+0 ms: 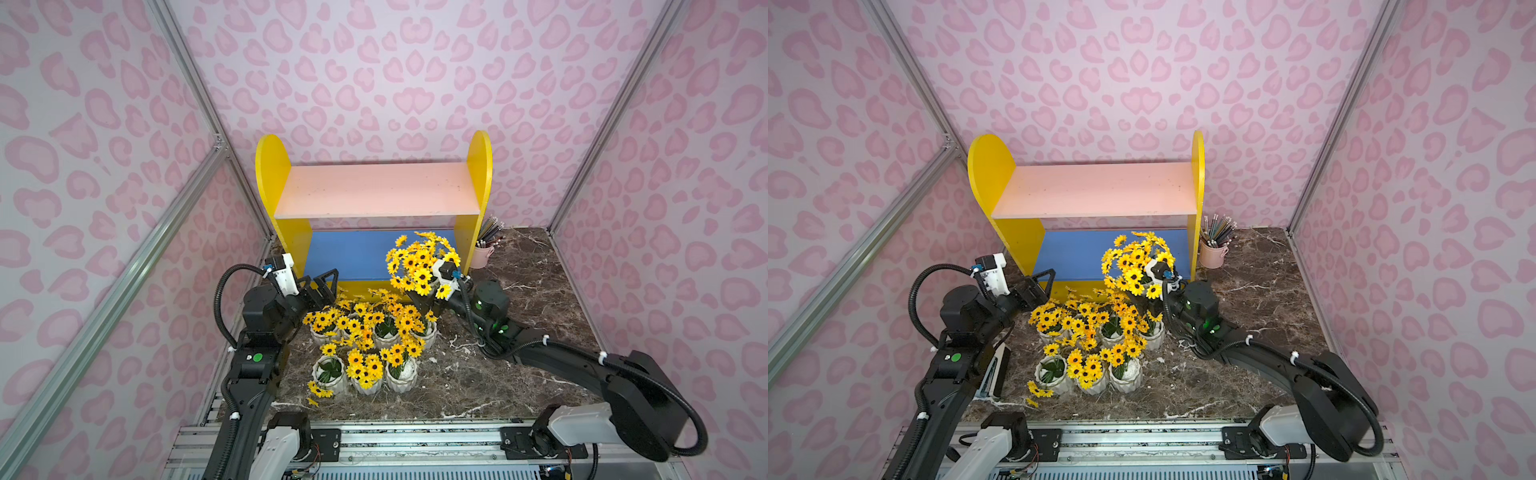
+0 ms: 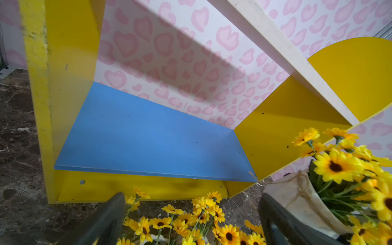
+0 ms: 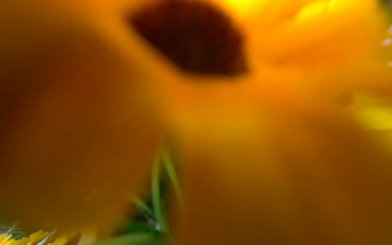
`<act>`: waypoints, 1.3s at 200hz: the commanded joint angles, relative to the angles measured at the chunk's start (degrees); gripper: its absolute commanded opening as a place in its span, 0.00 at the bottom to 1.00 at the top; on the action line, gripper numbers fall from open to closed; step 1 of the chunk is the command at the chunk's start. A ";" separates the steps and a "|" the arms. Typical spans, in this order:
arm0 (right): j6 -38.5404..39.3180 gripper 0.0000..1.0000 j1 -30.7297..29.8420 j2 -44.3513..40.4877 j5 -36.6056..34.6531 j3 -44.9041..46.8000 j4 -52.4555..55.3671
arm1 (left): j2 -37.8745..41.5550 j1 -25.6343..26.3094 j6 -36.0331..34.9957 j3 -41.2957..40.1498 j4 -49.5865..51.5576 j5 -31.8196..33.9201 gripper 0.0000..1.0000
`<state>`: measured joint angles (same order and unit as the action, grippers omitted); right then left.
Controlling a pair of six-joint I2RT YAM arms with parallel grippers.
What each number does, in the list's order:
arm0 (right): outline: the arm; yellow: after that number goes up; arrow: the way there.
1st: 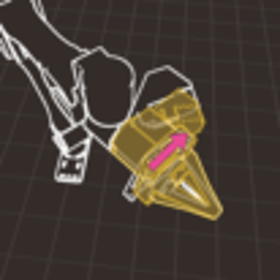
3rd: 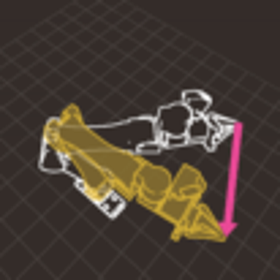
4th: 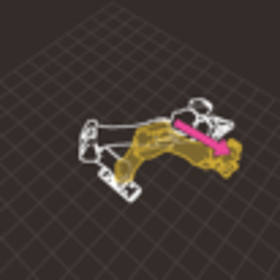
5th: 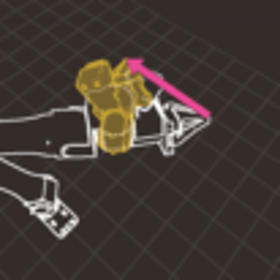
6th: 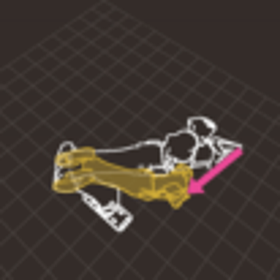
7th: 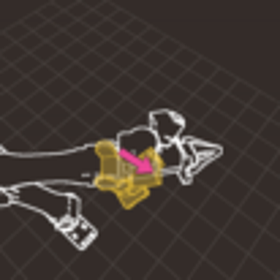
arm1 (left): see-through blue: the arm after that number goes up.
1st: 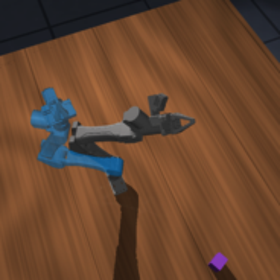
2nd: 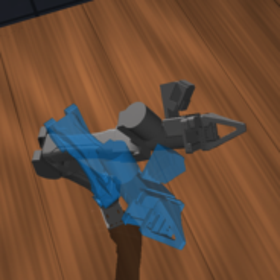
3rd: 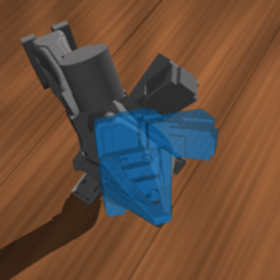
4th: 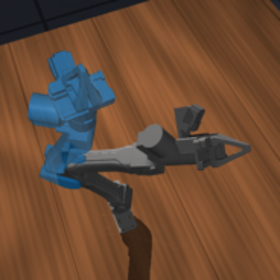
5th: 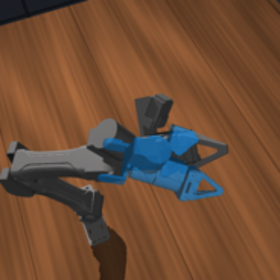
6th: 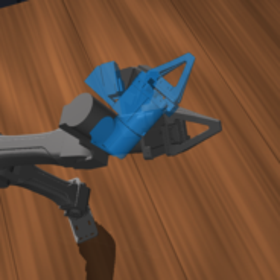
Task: Take the sunflower pots off the shelves
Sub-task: Place the sunflower pot at the center of the board.
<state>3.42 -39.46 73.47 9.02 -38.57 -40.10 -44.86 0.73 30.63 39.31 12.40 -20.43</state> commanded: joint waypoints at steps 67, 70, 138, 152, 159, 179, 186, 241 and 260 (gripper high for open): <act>-10.34 0.00 -8.37 -30.35 -25.41 22.26 12.64 | 6.51 2.52 2.59 -4.28 -0.71 6.75 0.99; -10.96 0.00 -8.96 -30.65 -25.96 22.87 12.69 | 6.89 2.51 2.87 -4.62 -0.33 7.66 0.99; -17.32 0.00 -19.16 -27.06 -32.44 38.07 -4.20 | 13.50 2.52 11.69 -12.30 0.29 15.29 1.00; -17.35 0.00 -19.23 -24.45 -31.18 39.38 -6.86 | 13.67 2.47 11.79 -11.92 1.27 15.48 1.00; -17.21 0.00 -19.22 -22.67 -30.03 39.76 -8.53 | 13.98 2.52 11.61 -11.82 1.79 15.86 1.00; -16.52 0.00 -19.43 -16.56 -27.47 40.33 -14.11 | 15.29 2.52 11.41 -11.37 3.29 17.71 1.00; -16.25 0.00 -19.67 -14.35 -27.16 40.38 -16.20 | 15.67 2.51 11.52 -11.31 3.63 18.04 1.00; -16.42 0.00 -21.75 -0.18 -27.36 38.39 -26.07 | 14.91 2.52 11.02 -9.69 4.41 17.55 1.00; -16.16 0.00 -22.43 4.96 -26.75 38.11 -29.95 | 14.85 2.51 10.76 -9.43 4.13 17.62 1.00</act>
<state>-13.02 -61.17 74.22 -17.89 -0.45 -57.34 -29.91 3.22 42.00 29.17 17.10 -3.40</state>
